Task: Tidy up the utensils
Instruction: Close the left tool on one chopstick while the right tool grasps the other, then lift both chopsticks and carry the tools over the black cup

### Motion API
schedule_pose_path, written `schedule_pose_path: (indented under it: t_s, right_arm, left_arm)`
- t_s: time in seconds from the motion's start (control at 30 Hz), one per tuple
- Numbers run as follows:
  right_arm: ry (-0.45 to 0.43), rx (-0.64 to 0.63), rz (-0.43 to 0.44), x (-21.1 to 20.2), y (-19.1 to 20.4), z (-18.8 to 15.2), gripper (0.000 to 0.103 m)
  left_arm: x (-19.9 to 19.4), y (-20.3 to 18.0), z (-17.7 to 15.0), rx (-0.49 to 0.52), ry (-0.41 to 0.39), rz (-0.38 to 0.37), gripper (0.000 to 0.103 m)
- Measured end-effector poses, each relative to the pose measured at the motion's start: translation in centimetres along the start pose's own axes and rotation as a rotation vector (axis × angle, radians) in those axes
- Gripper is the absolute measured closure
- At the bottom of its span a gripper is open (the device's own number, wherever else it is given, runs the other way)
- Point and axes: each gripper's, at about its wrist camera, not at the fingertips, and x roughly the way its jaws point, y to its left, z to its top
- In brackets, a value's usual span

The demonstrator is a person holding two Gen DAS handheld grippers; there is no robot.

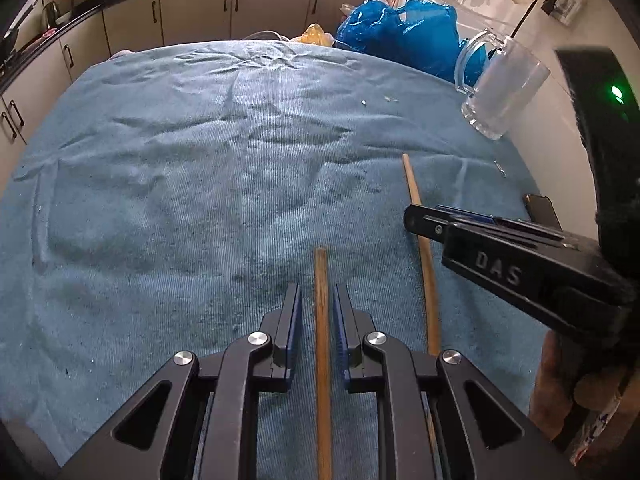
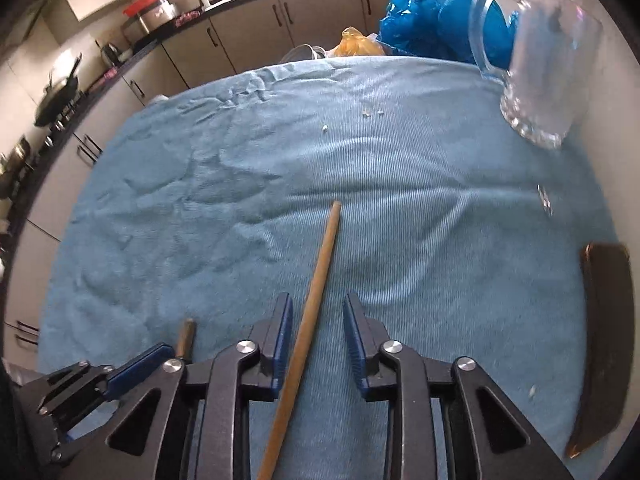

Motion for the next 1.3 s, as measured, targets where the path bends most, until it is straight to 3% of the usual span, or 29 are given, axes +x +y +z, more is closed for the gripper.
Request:
schedule_pose_path:
  t_s: [0.07, 0.17, 0.3, 0.63, 0.97, 1.3]
  right_arm:
    - [0.010, -0.008, -0.042, 0.1, 0.0, 0.2, 0.091]
    - [0.004, -0.013, -0.061, 0.0, -0.2, 0.0, 0.096]
    - [-0.051, 0.045, -0.012, -1.3, -1.0, -1.3, 0.096]
    - [-0.361, 0.066, 0.118, -12.4, 0.1, -9.0, 0.096]
    - [-0.585, 0.043, 0.125, -20.5, 2.7, -16.4, 0.096]
    - [-0.693, -0.041, 0.158, -24.8, 7.0, -20.4, 0.096]
  left_arm:
    - [-0.3, 0.1, -0.4, 0.009, -0.010, 0.000, 0.088]
    - [-0.5, 0.1, -0.8, 0.025, -0.007, -0.003, 0.097]
    - [-2.4, 1.1, -2.0, -0.038, -0.041, -0.056, 0.097]
    - [-12.9, 0.1, -7.4, -0.006, -0.272, -0.067, 0.097]
    - [-21.8, -0.4, -13.5, 0.008, -0.504, -0.066, 0.097]
    - [-28.3, 1.6, -17.6, -0.014, -0.627, -0.087, 0.097]
